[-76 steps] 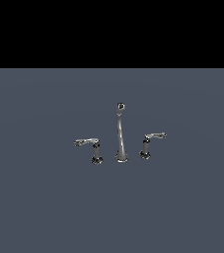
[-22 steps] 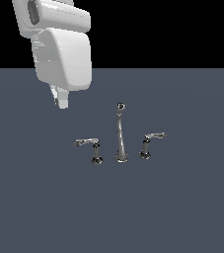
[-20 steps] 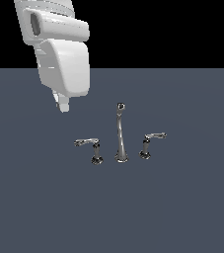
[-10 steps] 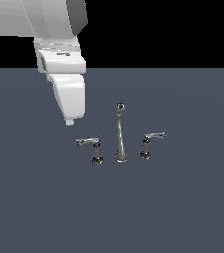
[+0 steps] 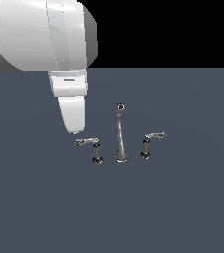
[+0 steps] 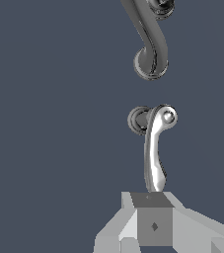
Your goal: Turn on the faucet by rotating a designated handle.
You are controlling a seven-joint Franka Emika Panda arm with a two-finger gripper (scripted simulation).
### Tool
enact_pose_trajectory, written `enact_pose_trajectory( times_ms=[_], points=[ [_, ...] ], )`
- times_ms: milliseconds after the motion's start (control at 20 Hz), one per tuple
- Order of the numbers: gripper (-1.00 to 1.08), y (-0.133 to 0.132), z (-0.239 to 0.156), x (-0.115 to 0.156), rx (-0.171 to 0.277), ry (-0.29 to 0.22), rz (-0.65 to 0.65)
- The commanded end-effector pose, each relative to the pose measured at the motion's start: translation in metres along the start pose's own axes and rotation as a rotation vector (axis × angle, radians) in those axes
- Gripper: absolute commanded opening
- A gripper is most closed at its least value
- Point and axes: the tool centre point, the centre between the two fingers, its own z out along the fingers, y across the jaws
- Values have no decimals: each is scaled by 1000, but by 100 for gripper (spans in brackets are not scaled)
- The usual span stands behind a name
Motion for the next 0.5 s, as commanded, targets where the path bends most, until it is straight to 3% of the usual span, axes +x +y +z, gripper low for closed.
enact_pose_trajectory(
  times_ms=[0,450],
  points=[
    [-100,-7,10,4,1,3,38],
    [-100,-24,35,16,3,8,136]
  ],
)
